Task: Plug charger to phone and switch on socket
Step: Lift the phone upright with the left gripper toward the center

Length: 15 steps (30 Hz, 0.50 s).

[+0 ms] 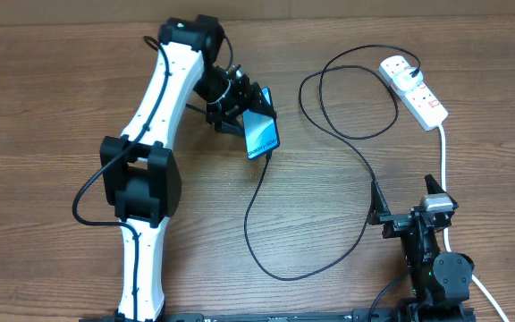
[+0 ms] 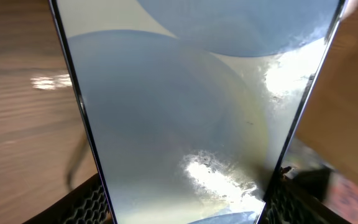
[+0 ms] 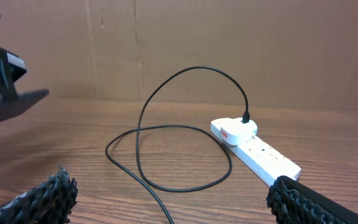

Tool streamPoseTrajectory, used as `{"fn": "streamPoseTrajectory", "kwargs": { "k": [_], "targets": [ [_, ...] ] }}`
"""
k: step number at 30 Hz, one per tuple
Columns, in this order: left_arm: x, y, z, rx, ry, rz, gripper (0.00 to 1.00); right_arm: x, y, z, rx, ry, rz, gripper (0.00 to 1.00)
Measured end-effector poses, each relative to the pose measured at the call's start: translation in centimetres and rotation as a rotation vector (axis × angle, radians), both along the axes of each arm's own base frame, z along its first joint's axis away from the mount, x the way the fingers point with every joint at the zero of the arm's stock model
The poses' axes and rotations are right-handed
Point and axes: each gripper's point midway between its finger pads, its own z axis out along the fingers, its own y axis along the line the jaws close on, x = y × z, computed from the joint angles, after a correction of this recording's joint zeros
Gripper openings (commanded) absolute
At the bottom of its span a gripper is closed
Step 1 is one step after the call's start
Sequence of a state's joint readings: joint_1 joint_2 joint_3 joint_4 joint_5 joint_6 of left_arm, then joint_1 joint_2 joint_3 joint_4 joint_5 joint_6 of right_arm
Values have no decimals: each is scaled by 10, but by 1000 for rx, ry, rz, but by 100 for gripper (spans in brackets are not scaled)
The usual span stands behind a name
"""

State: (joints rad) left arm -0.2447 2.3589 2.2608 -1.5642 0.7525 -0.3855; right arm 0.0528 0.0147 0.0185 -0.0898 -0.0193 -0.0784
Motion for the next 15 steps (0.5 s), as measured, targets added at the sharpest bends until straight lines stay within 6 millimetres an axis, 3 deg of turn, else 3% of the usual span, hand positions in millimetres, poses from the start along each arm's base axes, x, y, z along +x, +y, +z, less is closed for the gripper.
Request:
{"fn": "streamPoseTrajectory", "kwargs": {
  "k": [7, 15],
  "targets": [
    [4, -14, 31, -233, 57, 56, 52, 0, 0, 0, 0, 0, 0, 100],
    [4, -26, 56, -383, 123, 96, 51, 0, 0, 0, 0, 0, 0, 100]
  ]
}}
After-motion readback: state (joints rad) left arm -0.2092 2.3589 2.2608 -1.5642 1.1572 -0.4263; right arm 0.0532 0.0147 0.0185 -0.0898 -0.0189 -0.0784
